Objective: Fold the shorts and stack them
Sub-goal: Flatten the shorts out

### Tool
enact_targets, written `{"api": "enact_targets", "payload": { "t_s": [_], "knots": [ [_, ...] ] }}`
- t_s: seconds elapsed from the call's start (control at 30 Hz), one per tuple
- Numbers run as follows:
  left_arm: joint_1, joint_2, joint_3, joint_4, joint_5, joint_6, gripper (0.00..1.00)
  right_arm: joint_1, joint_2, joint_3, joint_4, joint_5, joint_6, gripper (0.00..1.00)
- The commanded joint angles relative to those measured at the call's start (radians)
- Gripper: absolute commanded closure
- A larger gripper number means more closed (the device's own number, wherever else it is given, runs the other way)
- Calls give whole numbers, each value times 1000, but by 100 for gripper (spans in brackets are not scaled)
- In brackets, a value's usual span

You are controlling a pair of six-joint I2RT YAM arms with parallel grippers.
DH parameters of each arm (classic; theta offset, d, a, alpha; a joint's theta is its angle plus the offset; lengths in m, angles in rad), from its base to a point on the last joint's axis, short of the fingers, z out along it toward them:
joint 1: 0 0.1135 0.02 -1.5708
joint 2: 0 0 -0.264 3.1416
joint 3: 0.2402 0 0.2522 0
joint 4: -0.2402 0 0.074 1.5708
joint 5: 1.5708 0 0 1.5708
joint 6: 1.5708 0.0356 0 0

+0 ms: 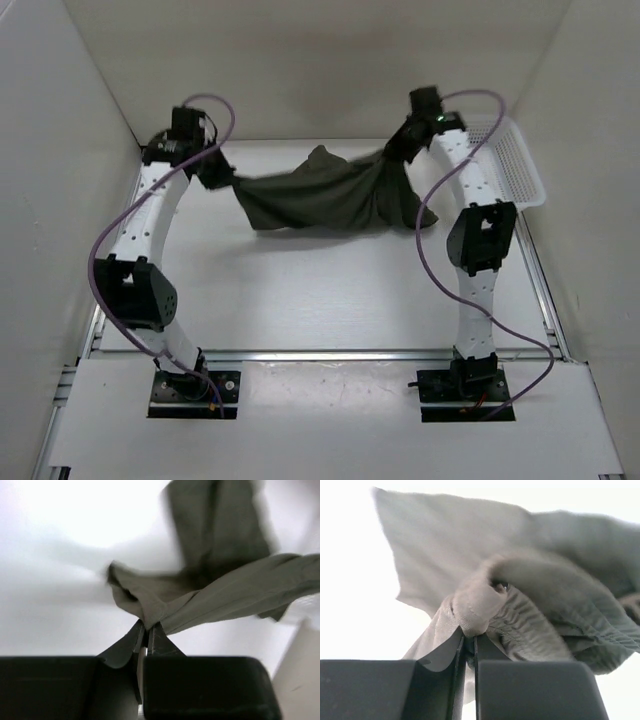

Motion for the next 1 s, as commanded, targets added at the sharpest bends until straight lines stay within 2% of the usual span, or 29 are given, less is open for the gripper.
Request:
{"api": "enact_targets", "payload": {
  "t_s": [0.0,0.03,0.1,0.13,0.2,0.27,0.3,0.33,0.4,0.43,0.47,0.53,0.57,0.63,0.67,0.73,0.87,0.9,0.93,0.97],
  "knots": [
    [51,41,272,-20,31,31,90,-91,-45,298,52,-97,-84,100],
    [62,97,437,-49,40,41,90,-115,-45,405,63,-126,-85,100],
    [91,139,629,-90,69,50,90,-135,-98,437,138,-207,-97,100],
    [100,148,662,-100,81,50,90,-148,-134,428,167,-232,-112,100],
    [109,126,678,-85,116,50,90,-148,-261,293,218,-250,-172,100],
    [109,48,580,-31,129,50,90,-148,-359,145,297,-301,-262,100],
    [109,17,529,-19,129,50,90,-128,-463,-40,325,-301,-294,100],
    [109,-15,473,-6,129,50,90,-117,-516,-138,345,-289,-328,100],
    [109,-120,257,33,129,50,90,-87,-652,-322,358,-244,-408,100],
    [97,-156,174,50,120,50,90,-86,-694,-509,368,-214,-423,100],
    [85,-225,6,64,120,50,90,-76,-764,-604,368,-198,-433,100],
    [73,-290,-165,109,80,41,90,-76,-830,-790,368,-160,-433,100],
    [72,-313,-318,123,80,30,90,-76,-875,-956,368,-146,-418,100],
    [63,-342,-440,146,57,2,90,-88,-887,-1083,359,-112,-356,99],
    [63,-342,-521,168,57,-8,90,-97,-874,-1158,350,-132,-342,93],
    [63,-310,-560,178,57,-19,90,-111,-832,-1175,341,-169,-315,88],
    [26,-270,-551,190,46,-19,90,-111,-729,-1203,318,-213,-273,54],
    [26,-270,-542,190,46,-19,90,-99,-729,-1218,318,-214,-264,54],
    [26,-270,-542,190,37,-19,90,-99,-729,-1259,318,-203,-234,48],
    [26,-270,-542,190,37,-19,90,-99,-751,-1283,327,-203,-220,46]
  ]
}}
